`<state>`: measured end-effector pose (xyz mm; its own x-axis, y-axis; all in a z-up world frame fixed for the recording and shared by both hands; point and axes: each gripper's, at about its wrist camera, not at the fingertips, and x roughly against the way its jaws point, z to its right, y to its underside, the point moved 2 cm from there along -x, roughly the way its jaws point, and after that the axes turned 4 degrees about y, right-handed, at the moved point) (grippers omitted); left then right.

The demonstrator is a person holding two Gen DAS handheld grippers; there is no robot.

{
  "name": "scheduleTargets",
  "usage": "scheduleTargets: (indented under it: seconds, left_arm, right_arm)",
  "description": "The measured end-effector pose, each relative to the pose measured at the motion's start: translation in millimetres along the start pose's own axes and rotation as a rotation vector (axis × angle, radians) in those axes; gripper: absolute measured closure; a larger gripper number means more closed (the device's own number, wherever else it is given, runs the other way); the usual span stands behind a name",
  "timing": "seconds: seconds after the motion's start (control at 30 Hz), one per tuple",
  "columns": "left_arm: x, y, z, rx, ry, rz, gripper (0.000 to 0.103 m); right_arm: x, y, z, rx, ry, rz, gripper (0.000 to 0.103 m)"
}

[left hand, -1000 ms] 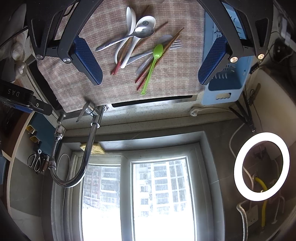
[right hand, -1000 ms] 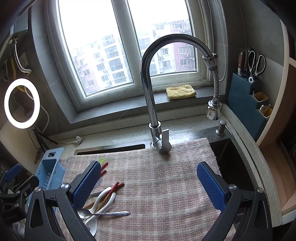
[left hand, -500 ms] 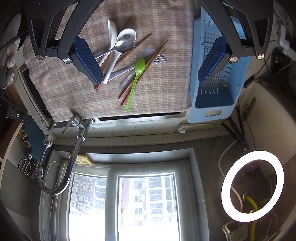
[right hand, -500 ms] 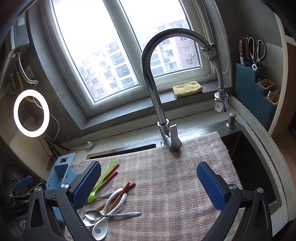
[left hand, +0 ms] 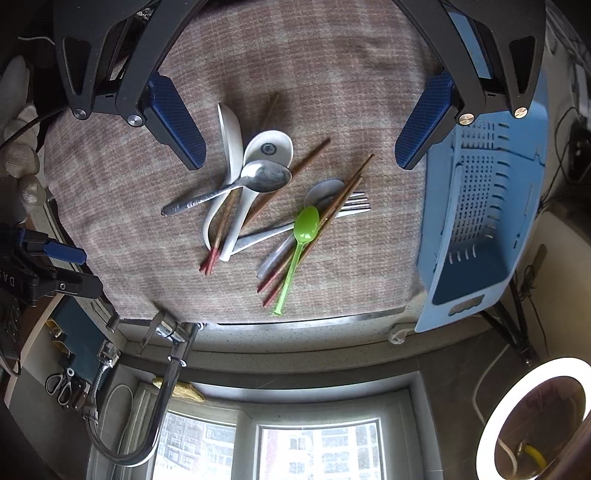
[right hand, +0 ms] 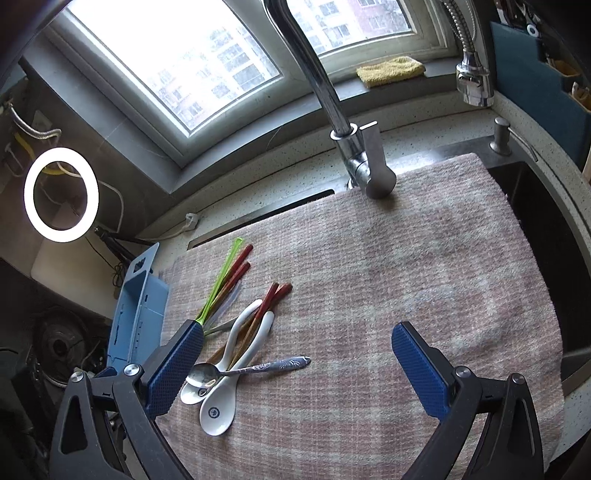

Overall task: Organize utensils
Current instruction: 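Lower the left tool toward the steel spoon on the towel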

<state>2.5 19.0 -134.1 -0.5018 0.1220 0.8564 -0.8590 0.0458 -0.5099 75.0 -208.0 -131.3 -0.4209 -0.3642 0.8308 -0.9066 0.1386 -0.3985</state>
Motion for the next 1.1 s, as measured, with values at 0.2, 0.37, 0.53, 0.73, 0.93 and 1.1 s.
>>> scheduleTargets:
  seconds: [0.2,0.37,0.53,0.73,0.93,1.1]
  left_arm:
    - [-12,17,10,0.004,0.045,-0.054,0.020]
    - [-24,32,13,0.038,0.087,-0.104,0.039]
    - [-31,37,15,0.070,0.122,-0.122,0.054]
    - [-32,30,13,0.050,0.096,-0.109,0.054]
    - [-40,6,-7,0.029,0.099,-0.109,0.054]
    - [-61,-6,-20,0.056,0.147,-0.153,0.054]
  right_arm:
    - [-29,15,-9,0.031,-0.049,-0.117,0.033]
    - [-50,28,-16,0.063,-0.083,-0.208,0.049]
    - [-67,40,-21,0.069,-0.120,-0.286,0.059]
    - [-78,39,-16,0.031,-0.122,-0.300,0.059]
    - [-84,38,-15,-0.009,-0.123,-0.304,0.061]
    - [-89,36,-11,-0.078,-0.142,-0.321,0.061]
